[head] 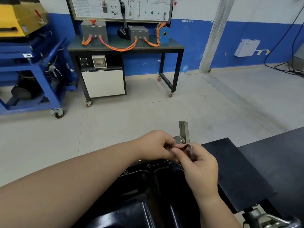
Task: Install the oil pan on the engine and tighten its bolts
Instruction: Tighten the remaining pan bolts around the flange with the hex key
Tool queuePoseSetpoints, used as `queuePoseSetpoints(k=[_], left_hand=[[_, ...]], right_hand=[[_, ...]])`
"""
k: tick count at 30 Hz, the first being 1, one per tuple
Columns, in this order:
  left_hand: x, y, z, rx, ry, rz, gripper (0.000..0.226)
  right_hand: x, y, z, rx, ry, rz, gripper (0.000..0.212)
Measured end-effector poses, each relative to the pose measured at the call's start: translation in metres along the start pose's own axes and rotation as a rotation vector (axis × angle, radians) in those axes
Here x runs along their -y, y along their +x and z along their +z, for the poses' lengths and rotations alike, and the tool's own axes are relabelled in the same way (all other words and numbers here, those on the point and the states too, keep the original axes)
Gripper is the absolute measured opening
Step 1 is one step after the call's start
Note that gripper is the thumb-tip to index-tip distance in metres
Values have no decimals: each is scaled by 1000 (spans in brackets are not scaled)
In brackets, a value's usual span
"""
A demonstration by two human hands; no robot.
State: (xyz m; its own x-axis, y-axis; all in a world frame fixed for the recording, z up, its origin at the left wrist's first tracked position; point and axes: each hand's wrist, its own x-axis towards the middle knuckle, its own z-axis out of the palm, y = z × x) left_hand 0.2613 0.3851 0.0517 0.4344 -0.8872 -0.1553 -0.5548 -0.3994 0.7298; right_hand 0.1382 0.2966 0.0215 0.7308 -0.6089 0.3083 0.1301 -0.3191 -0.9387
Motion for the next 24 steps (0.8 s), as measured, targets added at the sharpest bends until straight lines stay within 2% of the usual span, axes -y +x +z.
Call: queuePoseSetpoints(k=[2, 5, 7, 9, 13, 20, 24], left_hand=[[0, 1, 1, -1, -12, 2, 8], [0, 2, 1, 4, -28, -5, 11], [-1, 2, -1, -3, -35, -9, 23], [-1, 2, -2, 11, -48, -19, 26], [1, 2, 0, -8, -20, -34, 38], [-1, 2, 1, -7, -11, 0, 34], [0, 3, 2, 7, -18, -17, 11]], right_hand=[[1, 1, 0, -14, 16, 18, 20], [1, 1, -1, 17, 32, 5, 18], [1, -1, -2, 52, 41, -29, 25], [0, -2, -2, 63, 51, -41, 33], [-1, 1, -3, 46, 40, -28, 35], [-2, 0, -3, 8, 38, 24, 23], [2, -1, -4, 109, 41, -17, 27]])
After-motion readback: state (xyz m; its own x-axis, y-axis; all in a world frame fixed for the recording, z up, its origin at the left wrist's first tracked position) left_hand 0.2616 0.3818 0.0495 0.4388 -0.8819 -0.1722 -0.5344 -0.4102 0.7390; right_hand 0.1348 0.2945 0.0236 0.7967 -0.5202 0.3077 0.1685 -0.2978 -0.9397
